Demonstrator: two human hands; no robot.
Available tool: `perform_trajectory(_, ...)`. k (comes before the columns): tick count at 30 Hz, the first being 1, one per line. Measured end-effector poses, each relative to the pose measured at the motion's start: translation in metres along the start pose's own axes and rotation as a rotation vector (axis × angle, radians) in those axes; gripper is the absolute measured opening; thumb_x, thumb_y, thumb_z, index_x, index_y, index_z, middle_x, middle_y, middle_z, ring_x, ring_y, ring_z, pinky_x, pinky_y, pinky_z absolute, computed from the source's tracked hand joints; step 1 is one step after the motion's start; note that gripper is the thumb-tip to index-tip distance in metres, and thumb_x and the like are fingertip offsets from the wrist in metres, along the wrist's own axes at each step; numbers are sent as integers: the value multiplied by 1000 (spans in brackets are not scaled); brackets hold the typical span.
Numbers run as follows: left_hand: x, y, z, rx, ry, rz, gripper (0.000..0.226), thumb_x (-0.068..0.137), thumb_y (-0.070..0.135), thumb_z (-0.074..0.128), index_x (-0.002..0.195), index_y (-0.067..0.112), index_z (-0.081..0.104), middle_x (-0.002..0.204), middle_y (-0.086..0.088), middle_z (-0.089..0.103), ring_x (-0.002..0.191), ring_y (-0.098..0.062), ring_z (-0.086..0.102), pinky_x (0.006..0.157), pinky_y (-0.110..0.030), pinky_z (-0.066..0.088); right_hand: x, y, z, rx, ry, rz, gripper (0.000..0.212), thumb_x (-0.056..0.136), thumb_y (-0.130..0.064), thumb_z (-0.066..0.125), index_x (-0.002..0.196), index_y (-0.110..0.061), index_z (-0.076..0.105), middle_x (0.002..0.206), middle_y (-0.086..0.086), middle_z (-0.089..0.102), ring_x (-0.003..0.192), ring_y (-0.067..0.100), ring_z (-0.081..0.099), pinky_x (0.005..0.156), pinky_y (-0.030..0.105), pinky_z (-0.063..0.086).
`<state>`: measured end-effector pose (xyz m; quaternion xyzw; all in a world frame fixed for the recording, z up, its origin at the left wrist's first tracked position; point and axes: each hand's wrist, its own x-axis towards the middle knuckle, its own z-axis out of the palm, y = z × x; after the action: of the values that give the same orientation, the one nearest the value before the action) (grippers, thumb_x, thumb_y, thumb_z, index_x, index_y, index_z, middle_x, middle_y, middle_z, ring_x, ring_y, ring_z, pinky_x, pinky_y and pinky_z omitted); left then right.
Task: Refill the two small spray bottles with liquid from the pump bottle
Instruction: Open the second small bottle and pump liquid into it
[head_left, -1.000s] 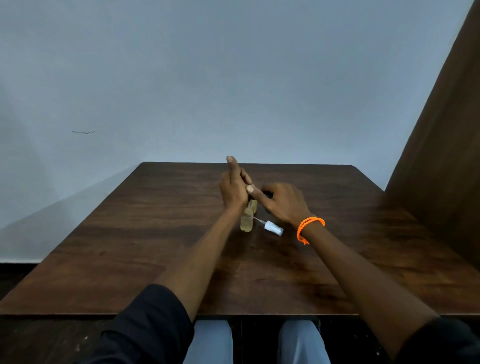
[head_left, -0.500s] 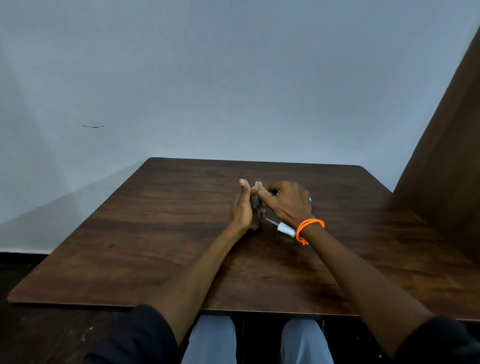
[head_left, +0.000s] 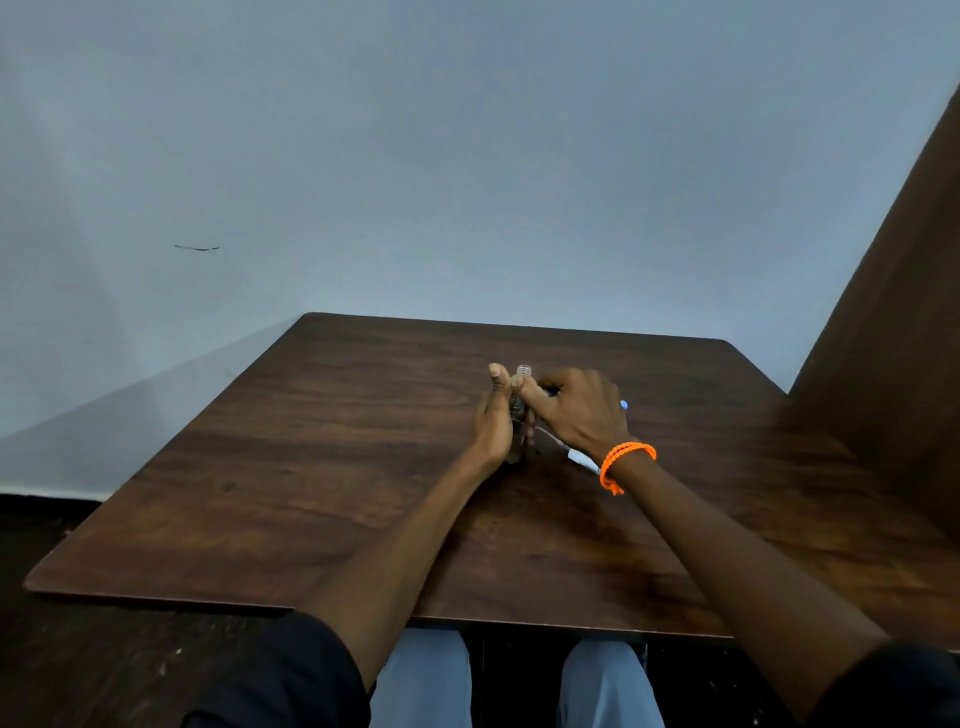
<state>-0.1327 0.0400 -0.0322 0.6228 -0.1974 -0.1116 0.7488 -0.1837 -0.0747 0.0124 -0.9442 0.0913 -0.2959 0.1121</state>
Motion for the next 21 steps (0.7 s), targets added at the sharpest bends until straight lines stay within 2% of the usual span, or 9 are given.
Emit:
perform_trajectory(3, 2, 5, 0, -85, 10, -25, 86, 111, 60, 12, 58, 9, 56, 46, -6, 50, 39, -16, 49, 42, -24, 41, 4, -2, -5, -20, -70, -75, 73, 92, -73, 27, 59, -19, 63, 56, 1, 54, 60, 20, 54, 58, 38, 39)
perform_trajectory(5, 4, 10, 1, -136, 5, -34, 85, 103, 71, 17, 58, 9, 55, 46, -6, 49, 40, -19, 49, 41, -23, 41, 4, 0, -13, 15, -99, -145, 72, 99, -69, 28, 63, -23, 70, 59, -3, 58, 63, 13, 56, 64, 39, 45)
perform_trajectory(9, 10, 20, 15, -156, 13, -31, 88, 109, 65, 12, 53, 8, 50, 44, -7, 48, 33, -18, 48, 38, -22, 40, 4, 4, -28, 224, -152, -79, 71, 106, -61, 38, 51, -26, 64, 49, -11, 63, 53, 4, 59, 57, 27, 38)
perform_trajectory(11, 14, 27, 24, -146, 0, -29, 88, 105, 70, 12, 54, 8, 50, 45, -6, 49, 32, -17, 47, 37, -20, 38, 6, 9, -29, 271, -116, -29, 74, 104, -66, 39, 47, -24, 60, 48, -7, 63, 50, 6, 61, 56, 31, 41)
perform_trajectory(13, 20, 33, 31, -124, -31, -24, 92, 92, 82, 14, 60, 4, 51, 47, -4, 50, 32, -16, 46, 37, -19, 37, 9, 17, -28, 353, -89, 33, 78, 101, -71, 38, 49, -19, 63, 49, -1, 65, 52, 12, 64, 62, 41, 51)
perform_trajectory(15, 28, 36, 36, -110, -77, 8, 103, 78, 95, 18, 75, 1, 59, 52, -8, 51, 35, -16, 47, 38, -20, 38, 10, 25, -25, 385, -25, 83, 79, 98, -69, 37, 50, -12, 63, 48, 4, 64, 52, 18, 64, 64, 47, 53)
perform_trajectory(16, 31, 36, 39, -104, -99, 25, 111, 71, 103, 21, 81, 0, 62, 55, -11, 51, 36, -18, 48, 39, -22, 39, 10, 28, -26, 391, 11, 100, 79, 96, -67, 37, 50, -9, 62, 48, 5, 63, 51, 20, 63, 62, 48, 52)
perform_trajectory(18, 37, 35, 42, -93, -113, 38, 117, 54, 114, 28, 80, 4, 58, 60, -14, 49, 39, -21, 47, 39, -24, 39, 11, 29, -26, 388, 62, 121, 77, 95, -63, 38, 49, -6, 60, 47, 7, 61, 50, 22, 61, 59, 48, 50)
perform_trajectory(21, 42, 32, 44, -51, -111, 35, 125, 44, 118, 29, 85, 4, 59, 65, -16, 52, 45, -23, 46, 41, -25, 40, 12, 30, -26, 351, 84, 129, 72, 97, -56, 39, 43, -10, 53, 43, 6, 58, 45, 20, 58, 56, 48, 49)
